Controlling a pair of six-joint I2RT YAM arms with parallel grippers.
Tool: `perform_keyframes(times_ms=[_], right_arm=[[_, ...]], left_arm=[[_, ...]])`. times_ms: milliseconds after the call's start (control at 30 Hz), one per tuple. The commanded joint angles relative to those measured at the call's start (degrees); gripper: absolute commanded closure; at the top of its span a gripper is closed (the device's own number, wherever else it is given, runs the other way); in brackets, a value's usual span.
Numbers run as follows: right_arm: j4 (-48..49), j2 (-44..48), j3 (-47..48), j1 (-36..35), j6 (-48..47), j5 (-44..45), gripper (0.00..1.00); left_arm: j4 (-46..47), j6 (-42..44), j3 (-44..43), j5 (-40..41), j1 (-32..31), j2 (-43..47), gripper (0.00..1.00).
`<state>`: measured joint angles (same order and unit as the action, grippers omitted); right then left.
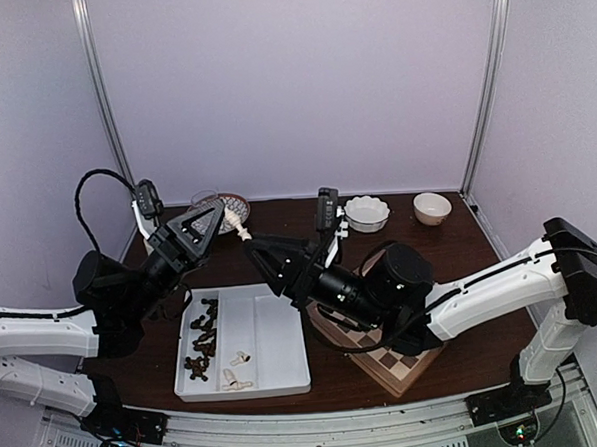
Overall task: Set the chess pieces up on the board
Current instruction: Pick up the bishop from the chess pile.
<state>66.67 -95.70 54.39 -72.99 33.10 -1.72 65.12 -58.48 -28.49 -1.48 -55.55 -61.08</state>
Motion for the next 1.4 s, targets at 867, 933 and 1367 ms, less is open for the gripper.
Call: perform_keyframes(times_ms=[867,933,1367], right_arm=[[3.7,-4.1,4.2,-0.3,-1.0,1.5,0.8],[4.0,-4.3,4.1,-0.3,-0.9,1.5,0.82],[-1.4,1.9,-1.9,0.4,-2.3,5.8,0.99]], left_arm=[[7.3,-1.6,2.4,0.4,0.2,-0.9,1.0],[7.3,-1.5,2.5,0.5,0.2,-0.8,1.0],[2.3,2.4,3.6,3.0,0.7,3.4,1.0]])
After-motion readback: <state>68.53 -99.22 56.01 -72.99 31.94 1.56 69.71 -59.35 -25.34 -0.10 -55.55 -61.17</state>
